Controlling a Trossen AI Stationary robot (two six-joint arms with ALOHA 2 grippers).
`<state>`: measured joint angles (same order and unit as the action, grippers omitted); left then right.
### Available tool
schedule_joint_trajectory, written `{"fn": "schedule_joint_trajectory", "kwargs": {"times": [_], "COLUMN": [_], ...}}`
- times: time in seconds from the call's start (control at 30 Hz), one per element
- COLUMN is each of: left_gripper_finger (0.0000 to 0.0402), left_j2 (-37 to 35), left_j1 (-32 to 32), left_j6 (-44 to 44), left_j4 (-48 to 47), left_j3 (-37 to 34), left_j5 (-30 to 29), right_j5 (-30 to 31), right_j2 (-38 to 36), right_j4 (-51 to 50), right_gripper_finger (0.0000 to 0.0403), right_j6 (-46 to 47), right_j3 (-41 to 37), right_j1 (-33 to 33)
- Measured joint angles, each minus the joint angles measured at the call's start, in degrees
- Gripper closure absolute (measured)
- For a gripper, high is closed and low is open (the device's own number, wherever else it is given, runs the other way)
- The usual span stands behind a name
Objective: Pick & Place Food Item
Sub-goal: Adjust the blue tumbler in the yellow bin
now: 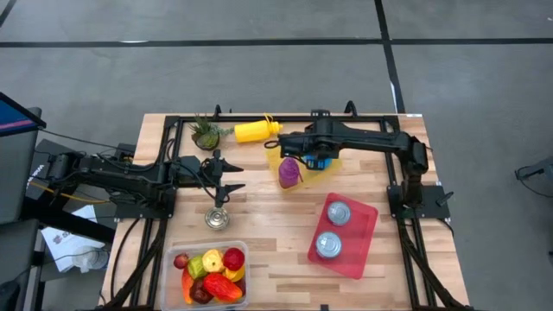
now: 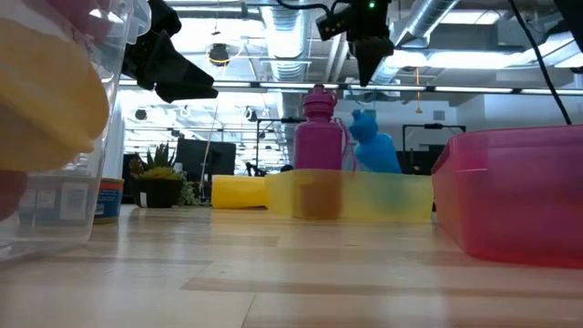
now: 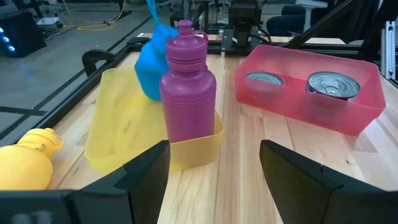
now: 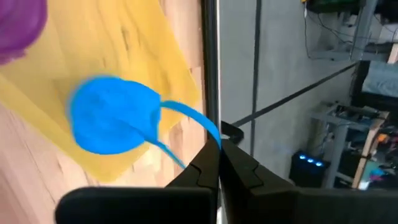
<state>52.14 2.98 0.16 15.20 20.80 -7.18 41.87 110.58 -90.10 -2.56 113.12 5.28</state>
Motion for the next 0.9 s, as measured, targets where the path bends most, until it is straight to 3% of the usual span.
{"fn": "schedule_joint_trajectory", "kwargs": {"times": [0.63,0.9], "left_gripper_finger": [0.016,0.016], "left_j2": [0.0,0.0], "left_j1": [0.0,0.0], "left_j6": [0.0,0.0], "left_j4": [-0.2,-1.1], "left_j3": [0.0,0.0], "left_j5": [-0.3,-0.3], "right_j5": [-1.9,-8.7], "right_j2": [-4.7,-7.2], "right_j4": [0.1,0.1], "right_gripper_finger": [0.0403,0.0403], "right_j6": [2.9,9.2], "right_j3": [0.0,0.0], "right_j1": [3.8,3.1]}}
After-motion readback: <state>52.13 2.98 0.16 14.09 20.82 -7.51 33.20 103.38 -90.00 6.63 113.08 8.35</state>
